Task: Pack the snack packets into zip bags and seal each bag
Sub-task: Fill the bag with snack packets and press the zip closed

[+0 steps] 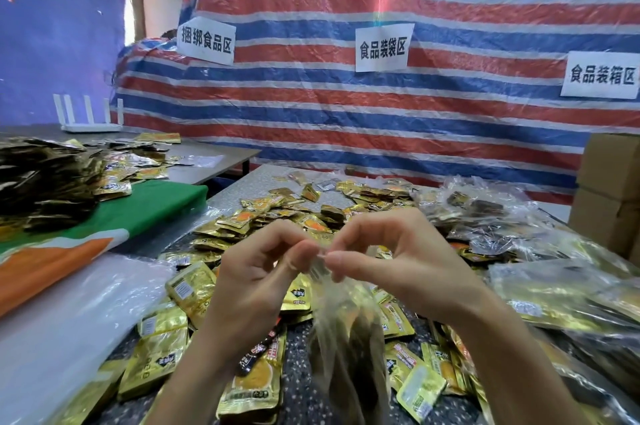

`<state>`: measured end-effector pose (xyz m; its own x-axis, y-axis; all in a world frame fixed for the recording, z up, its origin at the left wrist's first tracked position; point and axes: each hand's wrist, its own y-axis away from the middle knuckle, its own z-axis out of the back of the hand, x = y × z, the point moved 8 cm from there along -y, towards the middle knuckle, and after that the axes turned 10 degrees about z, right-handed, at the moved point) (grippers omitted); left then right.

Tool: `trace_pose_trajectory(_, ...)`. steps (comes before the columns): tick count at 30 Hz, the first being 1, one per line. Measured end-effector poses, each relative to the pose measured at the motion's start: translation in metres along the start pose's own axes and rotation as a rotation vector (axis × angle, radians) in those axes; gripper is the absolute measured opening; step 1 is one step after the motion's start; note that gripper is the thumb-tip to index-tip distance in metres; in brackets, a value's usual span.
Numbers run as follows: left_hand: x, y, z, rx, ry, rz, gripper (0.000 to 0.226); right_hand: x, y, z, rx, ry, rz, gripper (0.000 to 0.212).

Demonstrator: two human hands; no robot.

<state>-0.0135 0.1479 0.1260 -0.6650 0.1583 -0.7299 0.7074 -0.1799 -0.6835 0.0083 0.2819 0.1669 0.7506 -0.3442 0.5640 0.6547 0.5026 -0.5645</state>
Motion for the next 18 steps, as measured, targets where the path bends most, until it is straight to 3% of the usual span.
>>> trace_pose_trajectory(6, -0.011, 0.001, 0.010, -0.083, 0.020, -0.084, 0.017, 0.036, 0.003, 0.003, -0.212, 0.492, 0.141, 0.009)
trace_pose_trajectory(12, 0.001, 0.001, 0.015, -0.128, -0.043, -0.004, 0.007, 0.021, 0.001, -0.006, -0.120, 0.457, 0.004, 0.011)
trace_pose_trajectory(18, 0.002, 0.004, 0.003, -0.090, -0.183, -0.025, 0.007, 0.025, 0.003, -0.006, -0.129, 0.502, -0.005, 0.012)
